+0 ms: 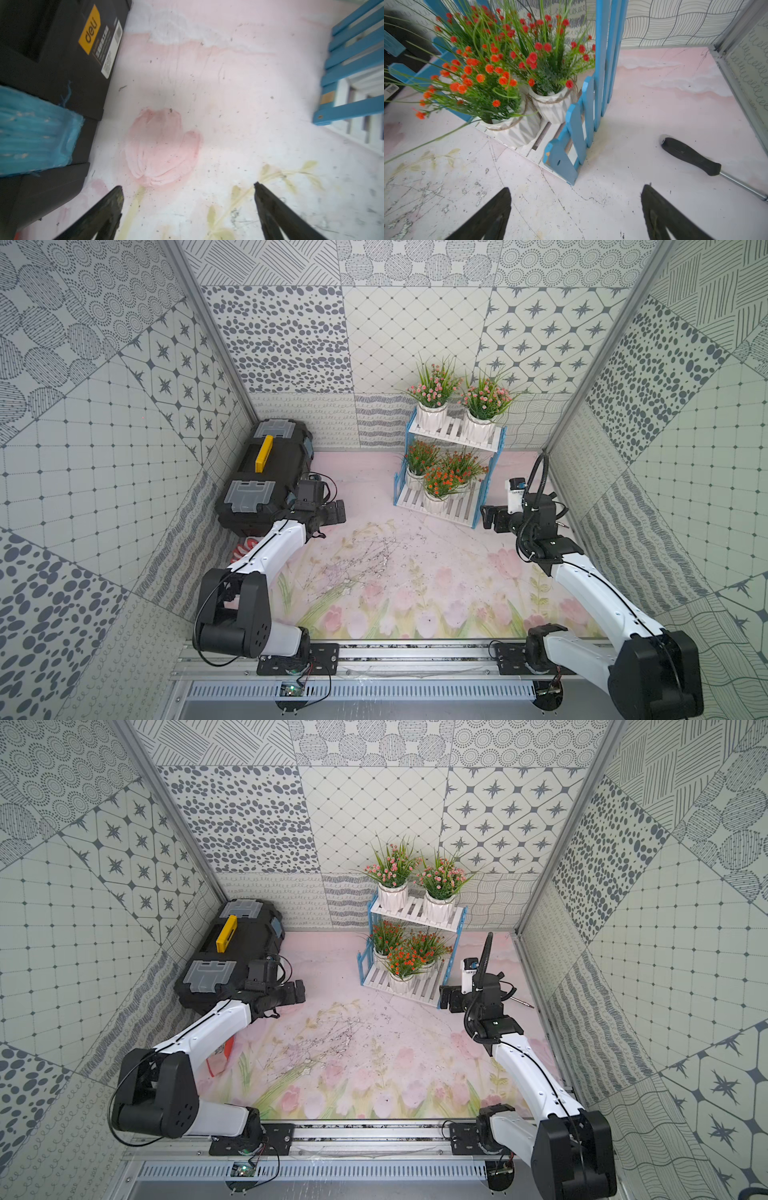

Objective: Place the baby's breath potted plants on the rack by color
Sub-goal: Reset both arms

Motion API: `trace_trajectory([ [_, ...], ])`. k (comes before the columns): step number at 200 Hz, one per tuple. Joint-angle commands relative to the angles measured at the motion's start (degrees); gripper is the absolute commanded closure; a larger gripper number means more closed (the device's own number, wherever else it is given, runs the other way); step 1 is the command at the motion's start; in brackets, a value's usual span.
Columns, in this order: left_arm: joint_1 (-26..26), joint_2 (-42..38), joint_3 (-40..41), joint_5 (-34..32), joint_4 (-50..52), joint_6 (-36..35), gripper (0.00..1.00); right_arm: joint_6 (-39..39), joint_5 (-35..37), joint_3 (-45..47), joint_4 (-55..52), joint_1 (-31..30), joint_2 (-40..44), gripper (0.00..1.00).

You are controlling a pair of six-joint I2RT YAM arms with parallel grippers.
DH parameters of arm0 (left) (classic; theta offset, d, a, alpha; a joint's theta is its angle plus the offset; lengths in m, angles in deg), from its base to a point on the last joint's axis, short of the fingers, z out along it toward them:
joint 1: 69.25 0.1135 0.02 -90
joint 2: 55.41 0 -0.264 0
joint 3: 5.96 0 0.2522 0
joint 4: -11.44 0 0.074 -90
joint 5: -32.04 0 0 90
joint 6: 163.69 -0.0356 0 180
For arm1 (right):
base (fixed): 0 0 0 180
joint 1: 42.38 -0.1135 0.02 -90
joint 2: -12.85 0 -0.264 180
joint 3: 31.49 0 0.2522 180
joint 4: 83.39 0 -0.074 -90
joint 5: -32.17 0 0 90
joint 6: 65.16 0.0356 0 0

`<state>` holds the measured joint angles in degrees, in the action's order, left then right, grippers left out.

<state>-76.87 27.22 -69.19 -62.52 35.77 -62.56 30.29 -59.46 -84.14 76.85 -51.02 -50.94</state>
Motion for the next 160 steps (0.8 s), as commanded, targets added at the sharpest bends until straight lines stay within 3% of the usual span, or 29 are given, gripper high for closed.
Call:
trace_trajectory([
  [1, 1.7, 4.0, 7.3, -7.1, -19.6, -10.0, 0.02, -0.9, 1.0, 2.1, 9.0, 2.3, -0.8, 0.02],
  [22, 1.9, 6.3, 12.7, -7.8, -32.7, -12.0, 0.02, -0.5, -0.9, 5.0, 14.5, 7.0, -1.7, 0.02],
  [44, 2.1, 6.4, 15.5, -8.1, -39.7, -14.2, 0.01, 0.1, -3.3, 7.6, 21.2, 10.8, -2.4, 0.02],
  [79, 4.0, 5.5, 22.0, -7.2, -50.7, -11.6, 0.01, -0.9, -3.9, 12.9, 35.5, 11.8, -9.4, 0.02],
  [98, 4.9, 8.9, 27.2, -6.3, -64.3, -12.5, 0.01, -0.5, -5.2, 17.3, 48.9, 11.6, -14.8, 0.02],
  [108, 5.0, 6.8, 25.5, -6.1, -56.7, -10.4, 0.01, -0.3, -4.6, 19.6, 55.2, 11.6, -17.1, 0.02],
  [117, 5.1, 8.6, 26.7, -6.2, -62.9, -11.8, 0.01, -0.1, -4.2, 21.7, 60.6, 11.6, -19.4, 0.02],
  [128, 5.4, 6.9, 25.5, -5.5, -56.8, -10.2, 0.01, 0.0, -3.7, 23.6, 66.9, 11.6, -22.5, 0.02],
  [142, 5.5, 7.9, 26.2, -5.5, -60.2, -11.1, 0.01, 0.6, -3.9, 24.0, 73.8, 11.6, -27.2, 0.02],
  [148, 5.5, 7.0, 25.5, -5.2, -57.2, -10.3, 0.01, 0.6, -4.1, 23.1, 71.5, 11.6, -26.8, 0.02],
  [160, 5.5, 8.2, 26.3, -5.3, -60.8, -11.2, 0.01, -0.6, -4.1, 19.9, 60.4, 11.5, -23.8, 0.02],
])
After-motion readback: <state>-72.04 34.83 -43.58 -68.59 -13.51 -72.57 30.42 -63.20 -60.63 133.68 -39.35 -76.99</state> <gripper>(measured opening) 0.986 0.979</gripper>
